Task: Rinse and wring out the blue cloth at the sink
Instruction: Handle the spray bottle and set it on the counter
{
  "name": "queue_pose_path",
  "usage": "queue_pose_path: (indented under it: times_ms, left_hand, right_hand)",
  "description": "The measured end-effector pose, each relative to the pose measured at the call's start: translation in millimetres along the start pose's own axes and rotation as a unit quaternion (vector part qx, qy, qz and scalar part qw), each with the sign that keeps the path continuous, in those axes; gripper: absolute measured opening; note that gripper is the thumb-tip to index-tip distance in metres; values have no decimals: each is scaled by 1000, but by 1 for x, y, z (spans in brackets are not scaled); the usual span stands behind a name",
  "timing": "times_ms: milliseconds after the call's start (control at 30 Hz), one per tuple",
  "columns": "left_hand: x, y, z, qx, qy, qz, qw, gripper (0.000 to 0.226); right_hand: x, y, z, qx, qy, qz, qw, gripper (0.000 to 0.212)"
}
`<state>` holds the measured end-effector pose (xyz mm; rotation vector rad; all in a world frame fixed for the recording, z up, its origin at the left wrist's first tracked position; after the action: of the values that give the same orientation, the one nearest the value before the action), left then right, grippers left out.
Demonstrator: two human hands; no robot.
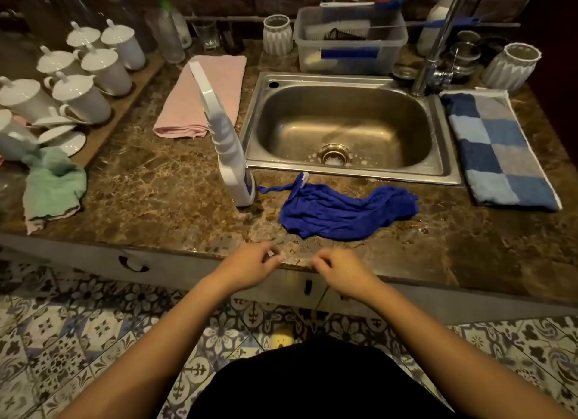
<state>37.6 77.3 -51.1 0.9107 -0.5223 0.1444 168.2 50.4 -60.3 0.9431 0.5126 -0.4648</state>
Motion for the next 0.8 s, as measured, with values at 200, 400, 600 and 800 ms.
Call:
queue_pose_path:
  times_ms: [200,400,600,800]
  left_hand:
    - [-38,84,2,319,129,107,933,60]
    - [-42,117,-16,403,113,204,885,85]
    - [-41,137,-33,435,67,286,851,66]
    - [-40,142,-39,392,71,248,883,52]
  right_hand:
    - [8,64,-17,263,-21,92,960,28]
    - [28,49,-37,263,-36,198,943,50]
    - [38,46,-43,254,-24,211,944,64]
    - [40,49,-49,236,-19,157,959,58]
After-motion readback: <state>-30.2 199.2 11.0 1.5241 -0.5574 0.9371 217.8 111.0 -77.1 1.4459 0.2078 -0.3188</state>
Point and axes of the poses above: each hand's wrist, its own z-axis away from the middle knuckle, its own y-axis out of the back of the hand, x = y × z, the point moved 10 cm from there along -z, towards the middle knuckle, and after that the axes turned 1 degree about x, right-handed, at the moved point
